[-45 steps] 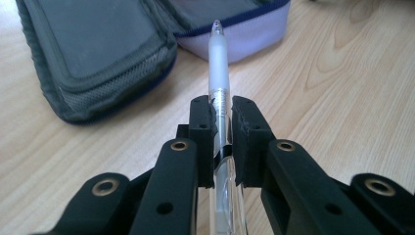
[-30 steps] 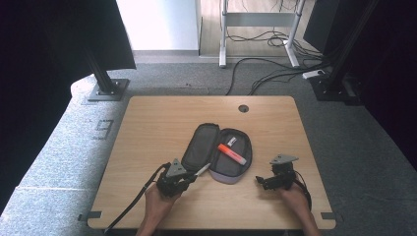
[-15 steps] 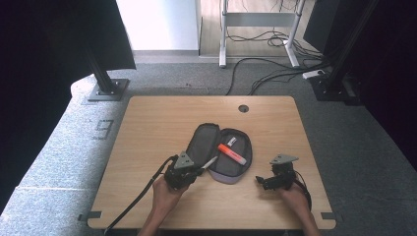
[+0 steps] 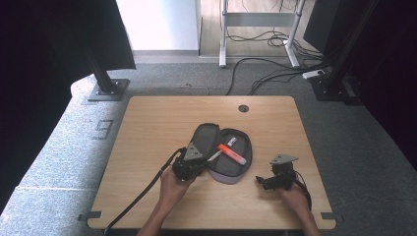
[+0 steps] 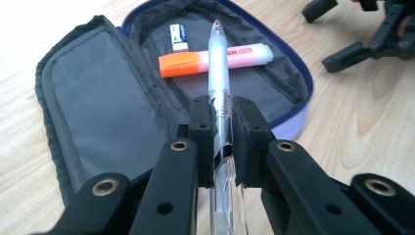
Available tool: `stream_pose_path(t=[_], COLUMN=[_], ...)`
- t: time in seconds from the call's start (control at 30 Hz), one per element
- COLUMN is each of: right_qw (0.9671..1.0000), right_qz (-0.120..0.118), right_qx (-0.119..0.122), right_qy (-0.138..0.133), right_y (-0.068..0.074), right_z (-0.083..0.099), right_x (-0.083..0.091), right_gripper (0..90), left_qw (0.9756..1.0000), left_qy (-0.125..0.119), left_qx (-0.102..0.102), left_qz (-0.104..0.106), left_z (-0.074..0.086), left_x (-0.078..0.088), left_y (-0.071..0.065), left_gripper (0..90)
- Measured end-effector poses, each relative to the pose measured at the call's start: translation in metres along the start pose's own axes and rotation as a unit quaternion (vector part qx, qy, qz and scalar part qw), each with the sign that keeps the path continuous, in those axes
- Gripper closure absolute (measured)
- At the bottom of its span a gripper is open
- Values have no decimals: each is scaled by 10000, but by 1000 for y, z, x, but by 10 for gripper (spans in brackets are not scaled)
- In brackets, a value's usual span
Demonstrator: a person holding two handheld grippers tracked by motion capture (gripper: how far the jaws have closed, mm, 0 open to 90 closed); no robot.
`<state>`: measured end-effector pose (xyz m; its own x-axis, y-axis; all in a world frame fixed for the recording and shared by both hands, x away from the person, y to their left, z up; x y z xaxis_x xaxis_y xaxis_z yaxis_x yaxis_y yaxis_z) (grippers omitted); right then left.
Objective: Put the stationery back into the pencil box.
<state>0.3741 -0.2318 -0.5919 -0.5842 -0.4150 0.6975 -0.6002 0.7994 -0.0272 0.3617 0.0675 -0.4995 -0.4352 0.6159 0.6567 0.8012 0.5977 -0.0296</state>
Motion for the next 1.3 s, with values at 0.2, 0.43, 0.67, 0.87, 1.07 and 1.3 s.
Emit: stream_pose_path(t=[0.2,0.43,0.67,0.87,1.07,1.3], right_qw=[10000,10000,10000,10000,10000,10000], right_qz=[-1,0,1,-2,1,-1], right_qx=[-1,0,-6,-10,-10,-2], right_qy=[0,1,-1,0,-1,-5], right_y=[0,0,0,0,0,0], right_z=[0,0,0,0,0,0], right_x=[0,0,0,0,0,0], right_gripper=[0,0,0,0,0,0], left_qw=[10000,9998,9998,9999,10000,10000], left_qy=[-29,-103,-83,8,-9,59], left_qx=[92,163,168,72,28,13], left_qz=[8,52,81,89,93,51], left_z=[-8,-18,-30,-41,-51,-58], left_x=[-7,-15,-26,-36,-47,-62], left_y=[7,11,12,11,9,11], left_gripper=[799,799,799,799,799,799])
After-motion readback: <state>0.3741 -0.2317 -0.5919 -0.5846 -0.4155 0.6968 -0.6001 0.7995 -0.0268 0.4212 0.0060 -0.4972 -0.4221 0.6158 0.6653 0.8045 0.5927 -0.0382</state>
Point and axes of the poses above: each handheld gripper's, and its own axes: x roughly backward along the jaws, z roughly out of its underside, y roughly to its left, the point moved 5 cm from there along -x, roughly forward along the jaws, and after that the axes turned 3 degrees about z, right-handed, at the moved point
